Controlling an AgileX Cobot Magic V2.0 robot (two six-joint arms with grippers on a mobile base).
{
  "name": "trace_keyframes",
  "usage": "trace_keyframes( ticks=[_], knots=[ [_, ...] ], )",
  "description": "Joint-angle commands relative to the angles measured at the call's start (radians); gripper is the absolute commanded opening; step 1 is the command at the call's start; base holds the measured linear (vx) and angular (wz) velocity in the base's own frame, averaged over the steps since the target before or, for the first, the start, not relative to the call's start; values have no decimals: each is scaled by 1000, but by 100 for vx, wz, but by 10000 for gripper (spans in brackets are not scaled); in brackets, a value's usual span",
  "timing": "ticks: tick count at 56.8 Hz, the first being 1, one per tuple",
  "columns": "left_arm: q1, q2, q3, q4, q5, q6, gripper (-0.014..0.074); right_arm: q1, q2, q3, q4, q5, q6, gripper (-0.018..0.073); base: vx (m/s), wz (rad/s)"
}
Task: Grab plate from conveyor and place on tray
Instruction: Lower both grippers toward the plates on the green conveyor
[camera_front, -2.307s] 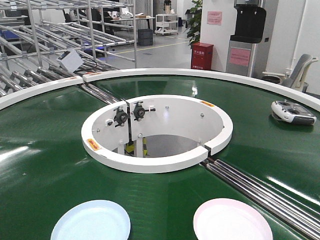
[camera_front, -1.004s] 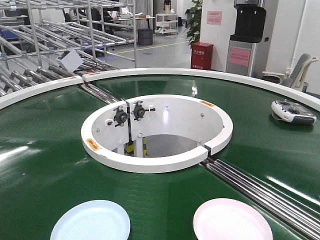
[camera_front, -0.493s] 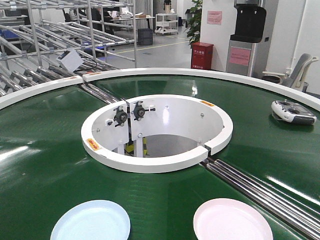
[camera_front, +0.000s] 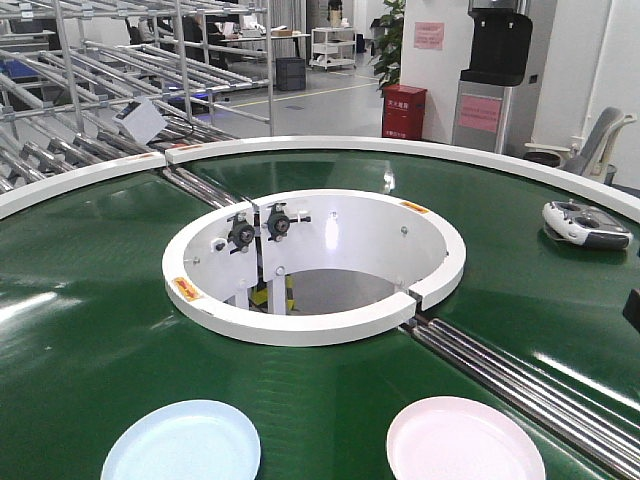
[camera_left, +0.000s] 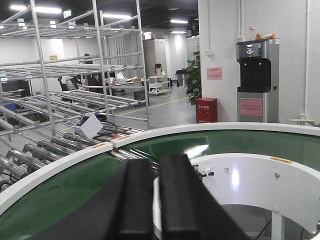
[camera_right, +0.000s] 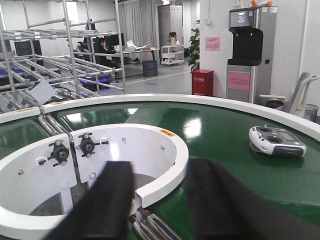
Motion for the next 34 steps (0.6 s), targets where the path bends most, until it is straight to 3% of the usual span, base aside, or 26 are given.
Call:
trace_keyframes(
  ticks=[1, 7, 16, 23, 28, 34],
  knots=[
    [2, -9, -40, -9, -82, 0, 388, -5, -12, -40, 12, -84, -2, 563, 0, 0],
    [2, -9, -40, -9, -82, 0, 494, -5, -12, -39, 7, -88, -3, 673, 0, 0],
    [2, -9, -40, -9, -84, 0, 525, -5, -9, -39, 20, -38, 27, 687, 0, 0],
    [2, -9, -40, -10, -66, -8, 525, -61, 28, -103, 82, 254, 49, 645, 0, 0],
    [2, -9, -40, -10, -27, -8, 524, -149, 145, -201, 112, 524, 52, 610, 0, 0],
    [2, -9, -40, -10, 22, -8, 524, -219, 306, -307, 142, 732, 41, 586, 0, 0]
  ],
)
